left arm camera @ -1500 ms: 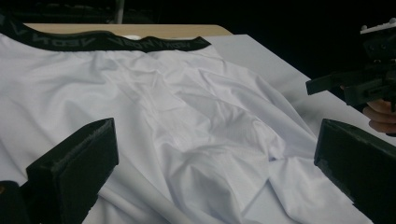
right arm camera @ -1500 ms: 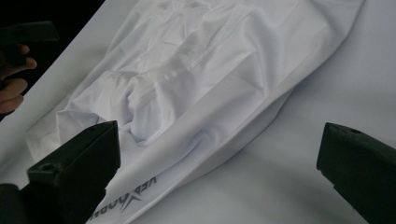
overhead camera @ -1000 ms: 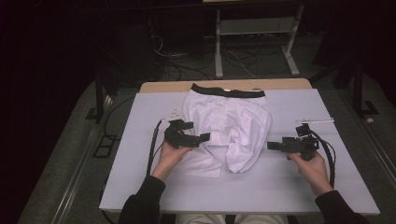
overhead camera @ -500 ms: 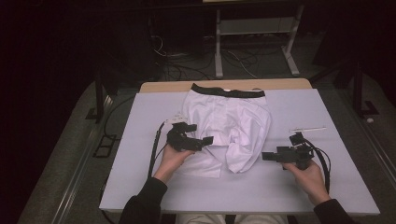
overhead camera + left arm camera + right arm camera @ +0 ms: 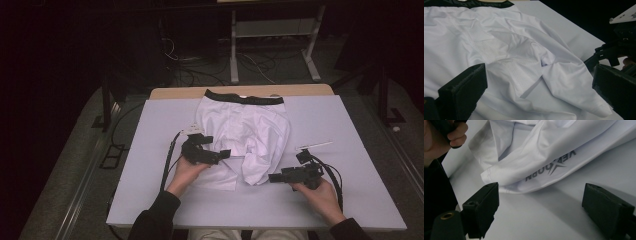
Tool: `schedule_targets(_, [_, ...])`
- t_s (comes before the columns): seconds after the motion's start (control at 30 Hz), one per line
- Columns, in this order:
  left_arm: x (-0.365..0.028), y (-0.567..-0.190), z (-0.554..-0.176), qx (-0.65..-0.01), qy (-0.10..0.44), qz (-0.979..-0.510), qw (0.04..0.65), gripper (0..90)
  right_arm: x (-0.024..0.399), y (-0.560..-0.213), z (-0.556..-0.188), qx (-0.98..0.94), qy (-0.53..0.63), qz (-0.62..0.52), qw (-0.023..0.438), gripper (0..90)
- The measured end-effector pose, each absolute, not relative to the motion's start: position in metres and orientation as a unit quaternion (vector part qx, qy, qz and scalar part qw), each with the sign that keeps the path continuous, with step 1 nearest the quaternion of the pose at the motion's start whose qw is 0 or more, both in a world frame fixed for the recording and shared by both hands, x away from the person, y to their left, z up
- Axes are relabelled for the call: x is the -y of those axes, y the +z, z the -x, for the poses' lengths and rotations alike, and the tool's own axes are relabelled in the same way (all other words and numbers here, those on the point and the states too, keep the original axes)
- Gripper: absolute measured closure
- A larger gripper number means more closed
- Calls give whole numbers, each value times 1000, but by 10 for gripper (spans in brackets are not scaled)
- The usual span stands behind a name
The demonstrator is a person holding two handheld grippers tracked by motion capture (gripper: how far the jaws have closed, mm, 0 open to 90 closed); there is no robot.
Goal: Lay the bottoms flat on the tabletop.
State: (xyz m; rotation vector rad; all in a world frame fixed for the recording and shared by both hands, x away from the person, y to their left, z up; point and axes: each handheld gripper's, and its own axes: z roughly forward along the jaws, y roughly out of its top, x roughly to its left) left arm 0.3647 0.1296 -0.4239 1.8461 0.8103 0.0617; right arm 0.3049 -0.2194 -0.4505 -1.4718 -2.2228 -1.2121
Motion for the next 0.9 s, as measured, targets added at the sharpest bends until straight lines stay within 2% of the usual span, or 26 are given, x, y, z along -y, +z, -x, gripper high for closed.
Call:
schedule_targets(0.17, [-128,-426,-365,-337,25,-779,527,0,212,-453,-305,760,-405,493,120,170])
schedule_targets(0.33, [-124,-428,-365,-334,24,-783,524,1,200,-455,-309,764,-407,480,145,282])
schedule_targets(0.37, [-124,-428,-365,-332,24,-785,522,0,198,-457,-311,760,-409,480,157,322])
schedule_targets(0.43, [-122,-428,-364,-330,25,-787,520,0,193,-459,-314,758,-408,479,173,482])
schedule_targets(0.57, [-121,-428,-363,-327,24,-788,521,0,183,-460,-315,775,-389,468,167,733])
schedule_targets(0.63, [-121,-428,-363,-327,24,-788,521,0,182,-457,-313,780,-386,466,155,809])
schedule_targets(0.7, [-121,-427,-363,-326,25,-789,520,0,185,-454,-312,780,-387,467,151,840])
schedule_targets(0.9, [-121,-427,-362,-326,27,-788,521,0,209,-446,-307,768,-396,473,173,853])
